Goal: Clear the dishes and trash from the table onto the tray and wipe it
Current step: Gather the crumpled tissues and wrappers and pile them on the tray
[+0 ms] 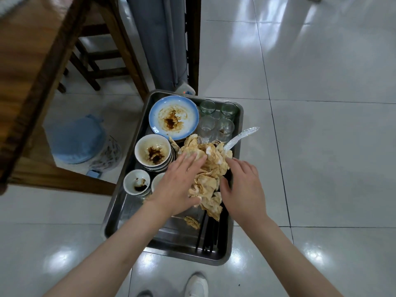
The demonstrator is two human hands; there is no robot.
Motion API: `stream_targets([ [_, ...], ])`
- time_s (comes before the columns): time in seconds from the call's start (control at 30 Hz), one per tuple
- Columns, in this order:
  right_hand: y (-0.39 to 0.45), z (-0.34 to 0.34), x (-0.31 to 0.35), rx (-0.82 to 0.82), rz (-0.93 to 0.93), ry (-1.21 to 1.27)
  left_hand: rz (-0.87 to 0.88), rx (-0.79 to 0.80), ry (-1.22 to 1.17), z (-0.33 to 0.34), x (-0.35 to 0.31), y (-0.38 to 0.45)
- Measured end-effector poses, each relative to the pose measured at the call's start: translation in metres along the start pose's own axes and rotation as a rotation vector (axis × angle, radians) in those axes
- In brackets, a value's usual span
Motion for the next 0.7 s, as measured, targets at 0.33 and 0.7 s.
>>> stream_targets([
  [0.33,-0.014,0.004,-0.002,-0.01,0.016,0.0,-0.113,-0.13,-0.382,0.001,-0.028,-0.002],
  [0.7,-0.018,0.004,-0.014,-0.025,0.034,0.002,-0.108,-0.144,-0.303,0.017,-0.036,-0.002],
])
Point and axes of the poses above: each hand's wrist, its own y-axis towards the middle knuckle, its own z-axis out of the palm, x = y × z, the point moved 1 cm from there along y, towards the middle knuckle, and after that the axes turned 15 degrees about y, right-handed, at the moved point
